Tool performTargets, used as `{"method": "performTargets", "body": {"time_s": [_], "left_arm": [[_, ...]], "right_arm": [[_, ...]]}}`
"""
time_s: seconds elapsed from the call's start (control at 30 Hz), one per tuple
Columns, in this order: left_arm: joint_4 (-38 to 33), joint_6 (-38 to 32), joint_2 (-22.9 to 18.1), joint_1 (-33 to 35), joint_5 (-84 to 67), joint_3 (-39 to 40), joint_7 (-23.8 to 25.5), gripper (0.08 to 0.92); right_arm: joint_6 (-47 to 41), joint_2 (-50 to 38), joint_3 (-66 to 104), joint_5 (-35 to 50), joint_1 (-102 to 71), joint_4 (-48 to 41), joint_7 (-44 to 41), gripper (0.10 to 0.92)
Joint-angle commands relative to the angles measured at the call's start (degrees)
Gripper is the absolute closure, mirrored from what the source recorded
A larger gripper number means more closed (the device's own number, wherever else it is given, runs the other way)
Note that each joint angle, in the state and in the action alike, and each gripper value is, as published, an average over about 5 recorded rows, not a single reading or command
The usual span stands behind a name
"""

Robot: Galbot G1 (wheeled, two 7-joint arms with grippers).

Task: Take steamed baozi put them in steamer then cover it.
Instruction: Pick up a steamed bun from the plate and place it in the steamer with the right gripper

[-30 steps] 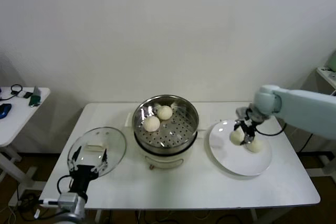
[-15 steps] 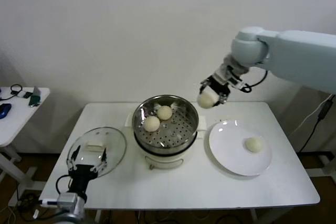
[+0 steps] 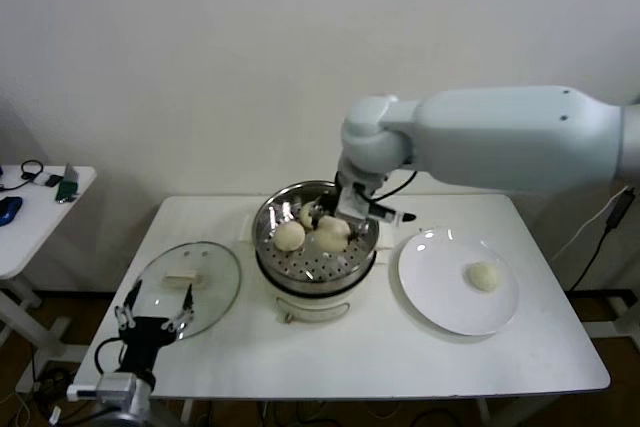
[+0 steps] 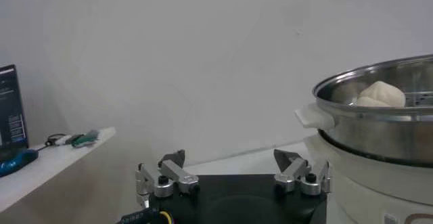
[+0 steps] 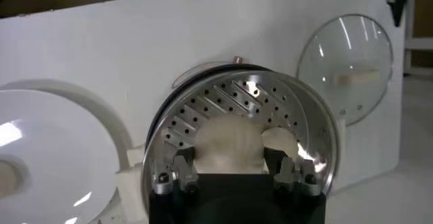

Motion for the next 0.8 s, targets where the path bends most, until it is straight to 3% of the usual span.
{"method": "performTargets", "body": {"time_s": [0.03,0.6,0.8], "left_arm": [[0.3,0.0,0.1,0.1,-0.1,-0.2,0.0,0.177],[0.5,-0.3,0.1,-0.1,0.0,0.3,-0.1,0.177],[0.0,-0.2,0.0,0.0,0.1,0.4,0.0,0.177]], "right_arm": [[1.2,3.9,0.7,-6.7,-8.7,-3.8,1.3,0.338],[0.4,5.7,0.9,-8.7,-12.5,-8.6,4.3,0.336],[2.3,3.6,1.7,-5.8,-8.2,-8.3,3.8,0.226]]}}
